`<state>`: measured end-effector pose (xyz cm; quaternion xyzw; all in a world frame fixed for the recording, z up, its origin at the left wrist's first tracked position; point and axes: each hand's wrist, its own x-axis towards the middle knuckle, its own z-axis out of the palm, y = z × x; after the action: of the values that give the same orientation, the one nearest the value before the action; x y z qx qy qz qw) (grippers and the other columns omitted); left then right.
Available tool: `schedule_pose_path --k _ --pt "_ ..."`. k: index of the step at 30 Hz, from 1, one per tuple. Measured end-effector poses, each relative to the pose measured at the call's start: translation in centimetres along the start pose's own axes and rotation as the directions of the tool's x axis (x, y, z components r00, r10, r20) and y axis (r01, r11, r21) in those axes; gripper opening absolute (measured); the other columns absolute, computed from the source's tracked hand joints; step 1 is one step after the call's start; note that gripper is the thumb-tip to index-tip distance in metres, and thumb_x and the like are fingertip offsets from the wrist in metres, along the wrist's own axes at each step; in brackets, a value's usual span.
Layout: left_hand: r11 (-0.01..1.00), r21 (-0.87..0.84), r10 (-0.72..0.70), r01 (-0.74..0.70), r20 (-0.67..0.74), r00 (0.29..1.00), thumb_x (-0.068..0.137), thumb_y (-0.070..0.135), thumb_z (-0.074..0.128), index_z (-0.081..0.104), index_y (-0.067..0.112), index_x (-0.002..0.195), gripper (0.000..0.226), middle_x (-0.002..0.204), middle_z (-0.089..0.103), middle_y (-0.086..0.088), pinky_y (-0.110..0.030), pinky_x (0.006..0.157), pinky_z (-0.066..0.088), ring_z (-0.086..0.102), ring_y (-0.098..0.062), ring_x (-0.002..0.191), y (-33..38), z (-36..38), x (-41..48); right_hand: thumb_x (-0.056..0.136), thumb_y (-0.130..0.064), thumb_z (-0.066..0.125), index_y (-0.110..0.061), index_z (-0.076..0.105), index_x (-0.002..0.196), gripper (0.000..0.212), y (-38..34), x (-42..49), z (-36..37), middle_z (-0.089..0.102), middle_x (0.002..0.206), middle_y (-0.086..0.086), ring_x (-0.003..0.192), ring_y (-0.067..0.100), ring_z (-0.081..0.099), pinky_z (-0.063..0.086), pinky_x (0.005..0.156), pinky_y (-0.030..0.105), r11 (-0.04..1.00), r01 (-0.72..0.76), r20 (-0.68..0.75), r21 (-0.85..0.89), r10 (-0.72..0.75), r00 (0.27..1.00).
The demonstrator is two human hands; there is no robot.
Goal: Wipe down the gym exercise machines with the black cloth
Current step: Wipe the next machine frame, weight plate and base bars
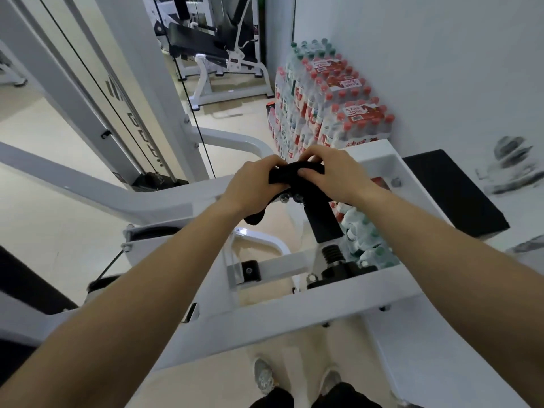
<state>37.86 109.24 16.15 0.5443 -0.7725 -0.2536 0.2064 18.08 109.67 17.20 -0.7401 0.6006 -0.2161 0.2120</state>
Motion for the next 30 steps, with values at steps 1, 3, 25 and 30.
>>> schedule_pose_path --k 1,3,25,30 --pt "1.0 -0.024 -0.006 0.006 -0.002 1.0 0.088 0.03 0.073 0.062 0.023 0.12 0.035 0.104 0.073 -0.001 -0.04 0.087 0.055 0.068 -0.021 0.093 0.2 -0.2 -0.7 0.095 -0.031 0.064 -0.027 0.06 0.114 0.02 -0.4 -0.5 -0.1 0.066 0.104 -0.005 0.088 0.017 0.061 0.047 0.078 0.028 0.999 -0.001 0.013 0.035 0.0 1.0" --pt "0.996 -0.081 -0.024 0.026 0.031 0.999 0.083 0.032 0.077 0.056 0.026 0.126 0.048 0.109 0.071 0.004 -0.032 0.082 0.056 0.069 -0.016 0.092 0.6 -0.5 -2.5 0.091 -0.024 0.067 -0.03 0.057 0.113 0.026 -1.1 -1.4 -0.3 0.065 0.103 -0.006 0.088 0.014 0.062 0.045 0.073 0.022 0.995 -0.011 0.069 0.098 0.005 0.998" --pt "0.972 -0.179 -0.171 0.154 -0.085 0.982 0.086 0.028 0.072 0.068 0.024 0.097 0.012 0.089 0.067 0.009 -0.016 0.068 0.039 0.06 -0.008 0.081 3.3 -0.7 -23.3 0.077 0.004 0.061 -0.017 0.067 0.095 0.028 -10.4 -17.0 1.6 0.069 0.091 -0.002 0.069 -0.005 0.061 0.046 0.068 0.014 0.946 0.142 0.125 0.293 -0.185 0.975" --pt "0.99 -0.064 -0.128 0.13 0.032 0.991 0.081 0.037 0.074 0.063 0.024 0.077 0.018 0.072 0.064 0.006 -0.026 0.061 0.043 0.061 -0.012 0.071 1.9 -2.0 -29.7 0.076 0.001 0.068 -0.02 0.068 0.093 0.026 -12.7 -21.7 4.4 0.07 0.084 -0.003 0.064 0.003 0.061 0.054 0.07 0.023 0.946 0.097 0.169 0.31 -0.155 0.973"
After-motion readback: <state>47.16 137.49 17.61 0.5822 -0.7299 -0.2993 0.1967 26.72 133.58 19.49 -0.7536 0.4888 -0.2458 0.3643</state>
